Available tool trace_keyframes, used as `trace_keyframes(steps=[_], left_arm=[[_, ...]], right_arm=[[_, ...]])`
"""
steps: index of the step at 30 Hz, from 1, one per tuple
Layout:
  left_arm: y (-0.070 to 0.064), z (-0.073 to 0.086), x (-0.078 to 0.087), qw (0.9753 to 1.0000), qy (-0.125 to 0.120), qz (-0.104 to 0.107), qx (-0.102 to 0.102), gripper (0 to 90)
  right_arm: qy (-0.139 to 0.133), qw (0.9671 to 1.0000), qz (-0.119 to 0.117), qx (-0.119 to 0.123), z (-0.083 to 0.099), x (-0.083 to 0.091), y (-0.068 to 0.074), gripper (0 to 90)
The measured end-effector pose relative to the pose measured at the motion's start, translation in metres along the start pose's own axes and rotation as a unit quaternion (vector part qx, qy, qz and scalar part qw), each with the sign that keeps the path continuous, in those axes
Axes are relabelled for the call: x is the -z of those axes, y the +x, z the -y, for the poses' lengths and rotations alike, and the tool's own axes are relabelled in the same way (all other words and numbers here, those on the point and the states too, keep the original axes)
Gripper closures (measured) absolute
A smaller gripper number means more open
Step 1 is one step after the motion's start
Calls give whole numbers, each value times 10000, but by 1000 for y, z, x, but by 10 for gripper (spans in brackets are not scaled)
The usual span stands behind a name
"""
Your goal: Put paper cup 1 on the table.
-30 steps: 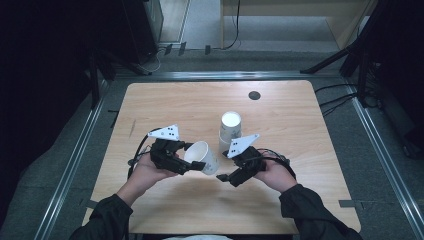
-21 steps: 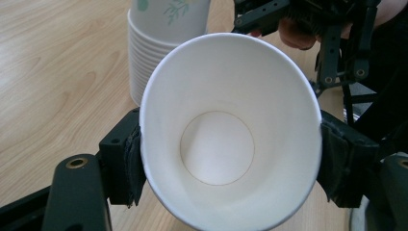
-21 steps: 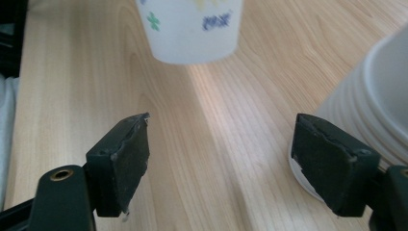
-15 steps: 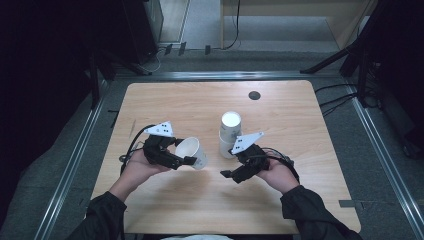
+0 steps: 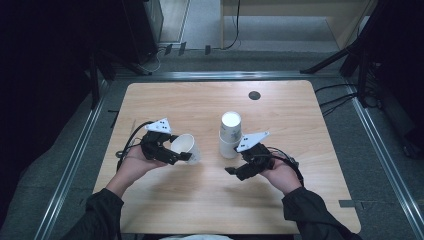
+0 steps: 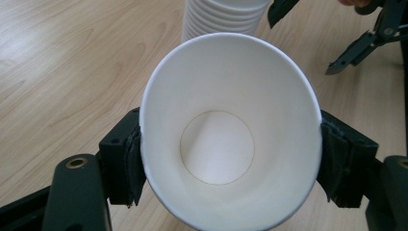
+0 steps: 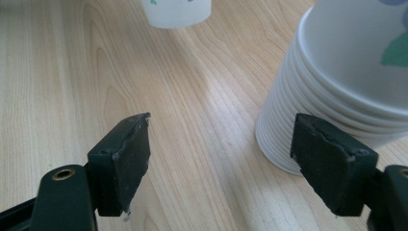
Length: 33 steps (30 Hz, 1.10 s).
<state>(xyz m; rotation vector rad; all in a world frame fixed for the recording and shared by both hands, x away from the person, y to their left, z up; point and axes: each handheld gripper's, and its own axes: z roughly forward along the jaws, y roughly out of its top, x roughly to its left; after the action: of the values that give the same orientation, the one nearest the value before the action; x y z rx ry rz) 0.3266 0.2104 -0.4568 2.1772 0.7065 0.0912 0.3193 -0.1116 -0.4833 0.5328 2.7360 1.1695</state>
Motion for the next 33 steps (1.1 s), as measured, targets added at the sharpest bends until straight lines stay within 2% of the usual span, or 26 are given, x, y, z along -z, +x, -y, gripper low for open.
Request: trace_keyframes(steps=[2,4,7,9,12,16,17,23,28,33], left_arm=[[2,0,0,10000,4,-26,-6,244],[8,2,3,9999,-26,-60,86,244],[14,4,5,9997,54,-249,41,244],[16,5,6,9996,55,-268,47,244],[27,9,11,9992,16,-348,189,244],[34,12,16,9987,-12,-444,265,244],[38,14,18,9982,-5,-518,310,243],[48,20,25,9969,-37,-633,471,243],[54,24,28,9952,29,-822,537,243],[58,26,32,9938,71,-921,617,243]], right_arm=[[12,10000,1,-51,1,1,0,222],[15,10000,30,-92,2,1,-1,222],[15,9999,49,-120,3,2,-2,222],[37,9999,57,-139,4,2,-2,222],[106,9997,103,-178,6,3,-4,222],[100,9996,125,-223,7,4,-6,222],[118,9996,122,-231,7,4,-6,222],[169,9996,89,-199,7,1,-4,222],[202,9995,92,-220,8,1,-5,221],[222,9995,81,-228,8,0,-4,221]])
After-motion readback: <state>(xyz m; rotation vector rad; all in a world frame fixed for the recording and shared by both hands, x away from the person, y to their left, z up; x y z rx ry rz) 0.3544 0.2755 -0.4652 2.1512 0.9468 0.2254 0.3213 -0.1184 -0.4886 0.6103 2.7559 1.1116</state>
